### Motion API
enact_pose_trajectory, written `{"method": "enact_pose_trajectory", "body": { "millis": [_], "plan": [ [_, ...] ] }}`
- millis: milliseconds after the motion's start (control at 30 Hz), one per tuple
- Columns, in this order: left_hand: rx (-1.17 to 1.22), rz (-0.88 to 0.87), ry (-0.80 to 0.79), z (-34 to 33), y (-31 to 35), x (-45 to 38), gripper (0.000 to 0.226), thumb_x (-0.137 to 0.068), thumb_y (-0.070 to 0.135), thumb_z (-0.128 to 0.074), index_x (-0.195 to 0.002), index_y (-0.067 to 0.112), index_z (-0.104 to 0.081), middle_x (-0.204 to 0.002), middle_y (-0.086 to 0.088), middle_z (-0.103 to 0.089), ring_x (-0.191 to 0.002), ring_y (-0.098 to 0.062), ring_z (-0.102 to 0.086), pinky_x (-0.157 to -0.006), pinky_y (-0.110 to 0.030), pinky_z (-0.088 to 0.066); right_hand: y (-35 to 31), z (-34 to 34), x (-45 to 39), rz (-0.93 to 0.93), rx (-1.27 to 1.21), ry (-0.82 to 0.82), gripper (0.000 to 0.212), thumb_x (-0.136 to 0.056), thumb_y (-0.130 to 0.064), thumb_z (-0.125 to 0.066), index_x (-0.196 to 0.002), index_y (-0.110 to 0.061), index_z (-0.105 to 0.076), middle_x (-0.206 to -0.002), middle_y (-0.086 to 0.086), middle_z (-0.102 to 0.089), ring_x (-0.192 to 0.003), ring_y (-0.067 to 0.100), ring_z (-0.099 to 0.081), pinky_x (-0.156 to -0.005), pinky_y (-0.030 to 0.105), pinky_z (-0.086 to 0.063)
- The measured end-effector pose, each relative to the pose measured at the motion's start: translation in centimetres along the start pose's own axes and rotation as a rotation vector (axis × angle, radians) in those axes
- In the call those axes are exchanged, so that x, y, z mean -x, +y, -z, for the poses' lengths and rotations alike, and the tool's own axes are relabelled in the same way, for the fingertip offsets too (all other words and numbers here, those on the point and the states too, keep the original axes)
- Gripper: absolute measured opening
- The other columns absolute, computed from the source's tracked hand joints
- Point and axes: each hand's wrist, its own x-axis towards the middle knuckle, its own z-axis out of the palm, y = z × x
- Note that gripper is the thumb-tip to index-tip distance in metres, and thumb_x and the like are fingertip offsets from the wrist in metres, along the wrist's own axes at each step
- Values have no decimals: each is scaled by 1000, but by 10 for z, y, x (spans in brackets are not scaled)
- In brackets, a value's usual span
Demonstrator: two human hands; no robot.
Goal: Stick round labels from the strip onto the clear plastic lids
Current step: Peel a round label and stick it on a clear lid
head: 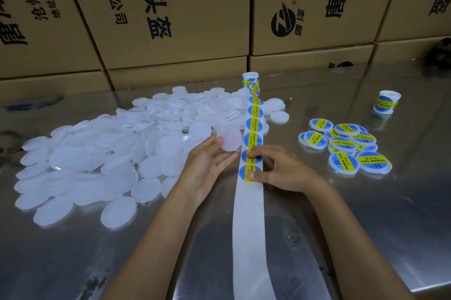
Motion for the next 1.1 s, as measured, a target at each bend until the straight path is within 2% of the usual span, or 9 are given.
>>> {"method": "enact_pose_trajectory", "body": {
  "millis": [133,267,367,467,533,700,800,1000,1100],
  "plan": [
    [-10,0,-7,-1,-6,-3,33,-105,13,-48,-135,2,-56,-127,-14,-69,-115,-26,-69,-99,-35,-55,-1,0,-2,51,-51,33,37,-77,-34,-82,-111,-27,-70,-119,-11,-65,-111,11,-54,-106,44,-39],
    [-13,0,-31,-3,-9,-6,34,-105,14,-47,-135,1,-56,-125,-12,-71,-114,-26,-69,-97,-33,-56,-3,-4,-3,72,-104,78,31,-75,-33,-84,-101,-20,-73,-100,-5,-67,-83,13,-45,-95,48,-45],
    [-36,15,-55,-3,-9,-5,34,-106,17,-46,-135,3,-56,-124,-14,-71,-113,-29,-69,-96,-37,-57,-4,-5,-2,91,-129,75,26,-73,-33,-85,-93,-20,-74,-98,-6,-67,-83,14,-48,-94,46,-45],
    [-53,41,-95,-1,-10,-4,35,-106,20,-44,-134,3,-57,-124,-20,-69,-115,-33,-68,-96,-46,-57,-5,-4,-1,87,-188,72,22,-70,-29,-88,-83,-31,-70,-89,-23,-64,-78,1,-52,-86,36,-46],
    [-28,64,-110,1,-8,-3,35,-105,20,-45,-133,2,-57,-124,-22,-69,-115,-35,-67,-91,-48,-59,-7,-4,-1,94,-228,66,24,-69,-25,-88,-80,-33,-68,-86,-28,-62,-82,1,-54,-85,34,-45],
    [8,90,-143,0,-7,-2,35,-106,19,-45,-134,2,-56,-127,-20,-68,-114,-36,-68,-86,-47,-60,-11,-3,0,127,-259,65,21,-73,-16,-85,-86,-22,-69,-98,-11,-66,-99,17,-57,-92,37,-48],
    [9,89,-148,0,-7,-2,35,-106,18,-43,-135,2,-55,-126,-20,-68,-113,-37,-68,-85,-46,-61,-13,-3,0,124,-288,52,21,-74,-12,-83,-88,-20,-70,-100,-2,-66,-99,19,-55,-83,27,-46],
    [36,86,-160,1,-6,-3,37,-106,18,-44,-137,1,-54,-128,-21,-66,-115,-38,-67,-84,-46,-61,-16,-3,2,120,-315,75,22,-75,-9,-81,-93,-17,-72,-99,-1,-65,-93,13,-52,-75,11,-38],
    [46,94,-157,1,-6,-3,36,-106,19,-45,-136,2,-55,-129,-21,-66,-113,-38,-68,-85,-46,-61,-20,-1,3,144,-379,73,18,-75,-3,-79,-89,-12,-70,-95,4,-65,-85,14,-52,-72,10,-39]
  ]
}}
